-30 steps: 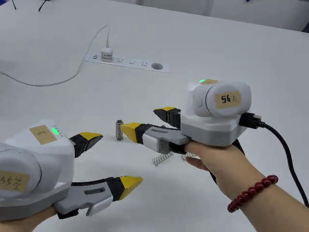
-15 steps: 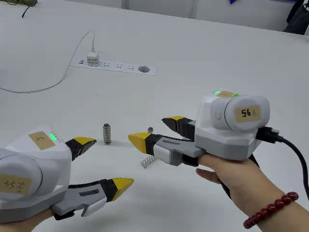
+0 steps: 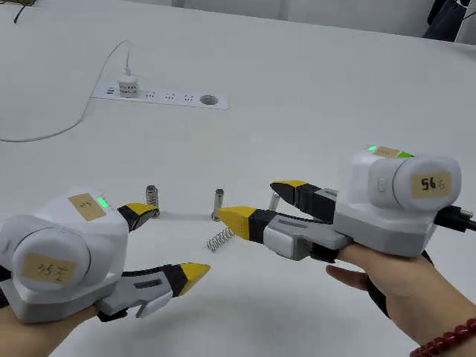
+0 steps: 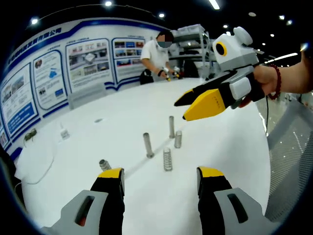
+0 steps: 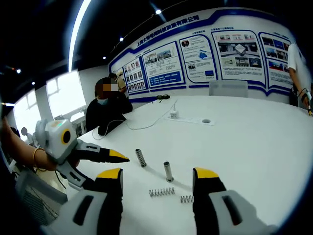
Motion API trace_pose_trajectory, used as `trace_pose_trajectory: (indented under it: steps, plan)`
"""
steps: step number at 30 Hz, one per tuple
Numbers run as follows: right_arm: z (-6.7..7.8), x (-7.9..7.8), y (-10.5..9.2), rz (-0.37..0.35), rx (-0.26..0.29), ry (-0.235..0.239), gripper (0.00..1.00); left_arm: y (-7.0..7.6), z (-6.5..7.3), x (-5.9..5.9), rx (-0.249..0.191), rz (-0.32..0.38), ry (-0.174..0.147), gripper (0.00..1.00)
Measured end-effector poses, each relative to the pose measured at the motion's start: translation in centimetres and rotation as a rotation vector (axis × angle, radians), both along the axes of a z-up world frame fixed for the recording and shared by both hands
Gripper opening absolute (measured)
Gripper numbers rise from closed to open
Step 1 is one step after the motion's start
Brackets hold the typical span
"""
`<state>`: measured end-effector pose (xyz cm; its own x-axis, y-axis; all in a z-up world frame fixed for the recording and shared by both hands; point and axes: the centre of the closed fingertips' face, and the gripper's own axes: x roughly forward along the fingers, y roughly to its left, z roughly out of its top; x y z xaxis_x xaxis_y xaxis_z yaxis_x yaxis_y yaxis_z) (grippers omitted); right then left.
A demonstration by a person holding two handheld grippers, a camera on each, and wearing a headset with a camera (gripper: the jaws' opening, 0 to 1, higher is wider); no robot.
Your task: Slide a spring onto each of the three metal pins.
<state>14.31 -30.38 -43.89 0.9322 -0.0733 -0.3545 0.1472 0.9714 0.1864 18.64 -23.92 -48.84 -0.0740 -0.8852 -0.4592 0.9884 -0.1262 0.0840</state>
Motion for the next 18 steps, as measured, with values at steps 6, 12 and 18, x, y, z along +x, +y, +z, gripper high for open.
trace_pose_trajectory:
  steps: [6, 12, 18]
  plan:
    - [-0.6, -1.4, -0.5, -0.015, -0.002, -0.006, 0.60, -0.8, -0.5, -0.2, 0.019, -0.010, 0.005, 0.57]
    - [-1.2, -2.6, -0.6, -0.018, -0.008, 0.005, 0.61, -1.6, -1.0, -0.3, 0.029, -0.004, 0.021, 0.54]
    - [-1.6, -3.4, -0.3, -0.011, -0.006, 0.010, 0.63, -2.6, -1.5, -0.6, 0.035, 0.009, 0.058, 0.48]
